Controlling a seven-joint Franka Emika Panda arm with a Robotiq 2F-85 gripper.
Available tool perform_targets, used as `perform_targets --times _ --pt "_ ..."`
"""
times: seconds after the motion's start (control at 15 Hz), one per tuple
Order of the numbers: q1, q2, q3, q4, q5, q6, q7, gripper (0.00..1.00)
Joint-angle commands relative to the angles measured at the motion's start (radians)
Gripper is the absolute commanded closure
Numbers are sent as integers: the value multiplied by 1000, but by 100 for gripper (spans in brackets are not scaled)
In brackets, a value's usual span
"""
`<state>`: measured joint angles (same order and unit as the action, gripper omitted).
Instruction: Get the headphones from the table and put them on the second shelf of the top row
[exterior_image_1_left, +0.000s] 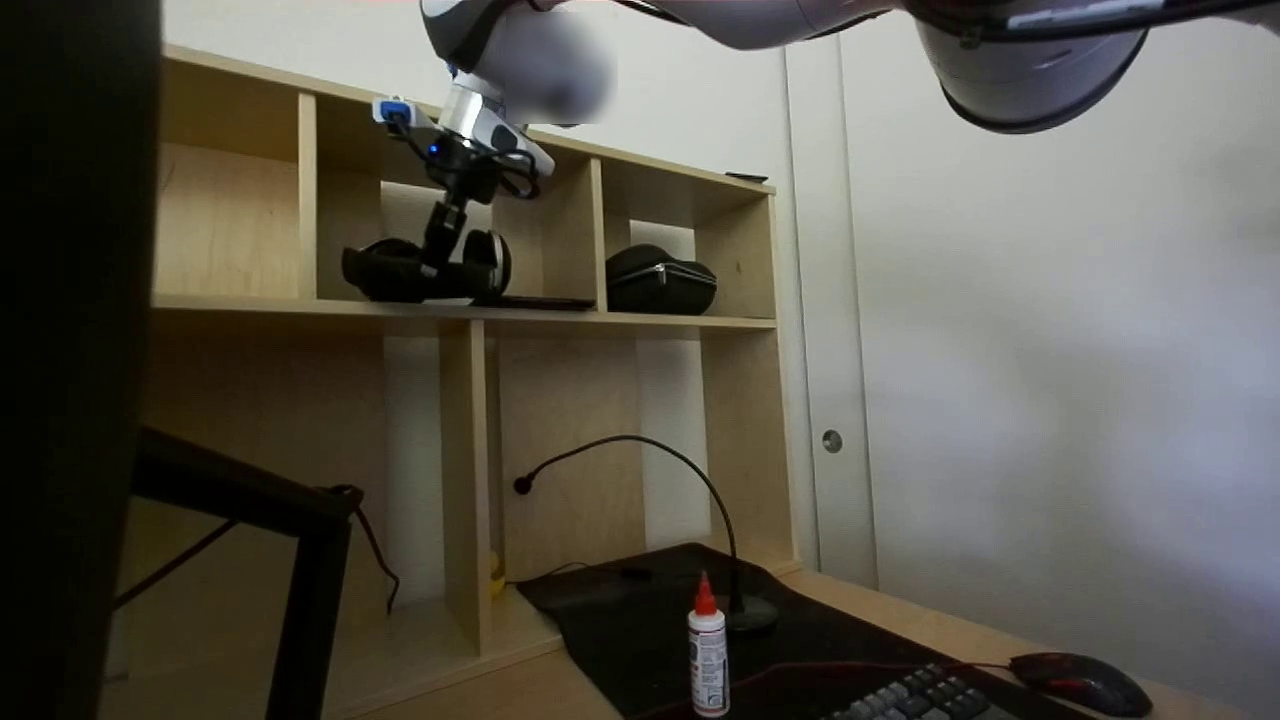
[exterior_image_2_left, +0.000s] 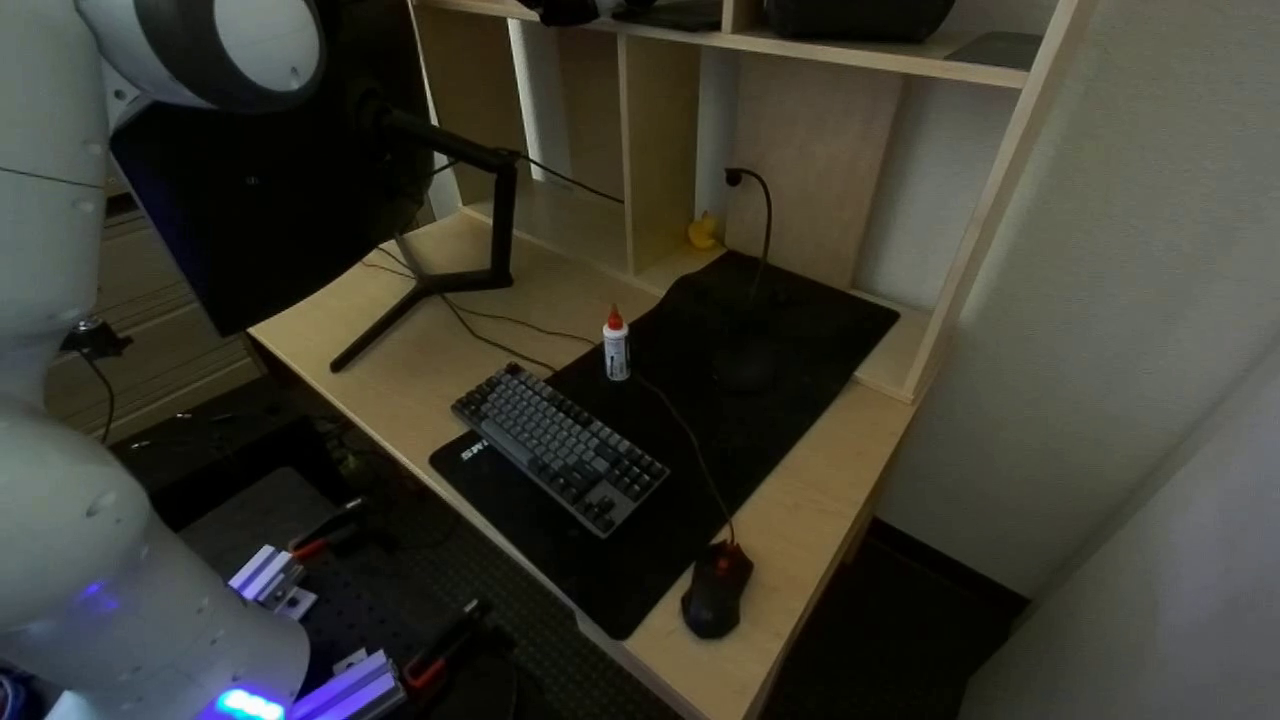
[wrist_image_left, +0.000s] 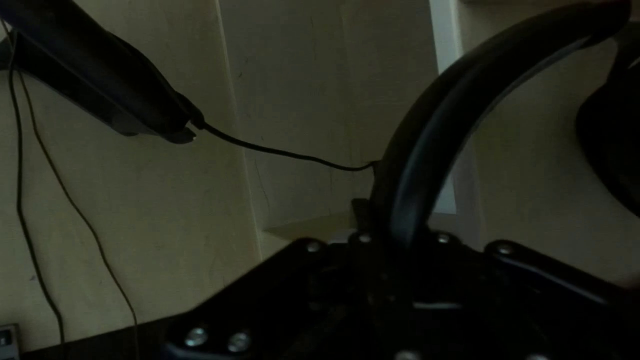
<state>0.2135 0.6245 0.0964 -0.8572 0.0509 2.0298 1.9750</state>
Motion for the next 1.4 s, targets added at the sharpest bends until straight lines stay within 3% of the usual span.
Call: perform_targets --times 0.0,0.67,0.73,0.87,0.93,1.33 --pt "9 56 0 136 -3 6 7 96" --pt "50 166 -34 342 13 -22 45 96" --pt "42 107 -19 230 -1 -2 18 84" --pt "42 132 -19 256 0 -3 37 84" --pt "42 139 -19 265 0 -3 40 96" --pt "50 200 -75 305 -60 -9 110 96"
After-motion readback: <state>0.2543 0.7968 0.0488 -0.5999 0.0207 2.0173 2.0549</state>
